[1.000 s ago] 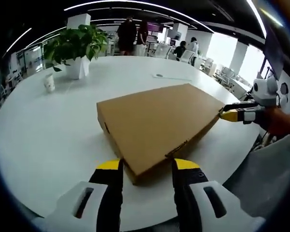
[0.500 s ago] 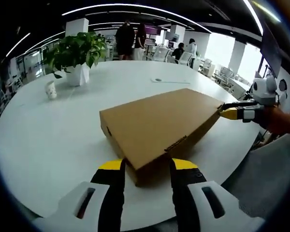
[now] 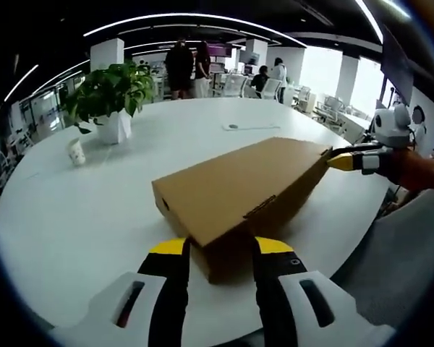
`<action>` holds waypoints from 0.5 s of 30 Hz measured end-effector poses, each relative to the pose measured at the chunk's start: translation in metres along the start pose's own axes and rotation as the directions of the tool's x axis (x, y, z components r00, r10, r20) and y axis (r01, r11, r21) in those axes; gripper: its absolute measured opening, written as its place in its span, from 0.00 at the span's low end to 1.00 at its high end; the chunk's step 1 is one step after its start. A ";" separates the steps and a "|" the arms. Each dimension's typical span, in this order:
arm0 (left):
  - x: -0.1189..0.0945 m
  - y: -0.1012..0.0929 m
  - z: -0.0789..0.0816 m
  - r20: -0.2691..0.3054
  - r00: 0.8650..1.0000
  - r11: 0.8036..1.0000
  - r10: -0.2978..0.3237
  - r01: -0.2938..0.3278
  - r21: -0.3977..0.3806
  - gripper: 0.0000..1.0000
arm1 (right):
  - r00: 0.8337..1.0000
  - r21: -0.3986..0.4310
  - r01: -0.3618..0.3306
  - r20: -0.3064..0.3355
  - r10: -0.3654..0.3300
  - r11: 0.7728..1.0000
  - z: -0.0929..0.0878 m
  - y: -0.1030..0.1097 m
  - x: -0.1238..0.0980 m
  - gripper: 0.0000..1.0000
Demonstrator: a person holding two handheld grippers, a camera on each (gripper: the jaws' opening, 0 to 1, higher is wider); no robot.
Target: Operate the shoe box by opening the lid, removing the specified soft item, and placing it in the target area until the item is outside and the box remains undamaged.
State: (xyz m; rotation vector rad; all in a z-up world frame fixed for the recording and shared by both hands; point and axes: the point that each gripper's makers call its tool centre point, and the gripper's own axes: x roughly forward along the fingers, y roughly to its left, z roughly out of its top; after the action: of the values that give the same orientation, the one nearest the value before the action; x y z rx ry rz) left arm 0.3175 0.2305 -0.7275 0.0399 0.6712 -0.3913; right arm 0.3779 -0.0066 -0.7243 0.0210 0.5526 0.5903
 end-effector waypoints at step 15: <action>-0.006 0.001 0.010 0.033 0.999 0.997 -0.012 0.009 0.075 0.35 | 0.999 -0.006 0.008 0.035 -0.007 1.000 0.025 -0.001 -0.001 0.34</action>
State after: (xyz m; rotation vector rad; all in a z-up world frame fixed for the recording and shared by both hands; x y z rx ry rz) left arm 0.3197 0.2315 -0.7157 0.1004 0.6236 -0.4260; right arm 0.3900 -0.0045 -0.7028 0.0230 0.5170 0.5835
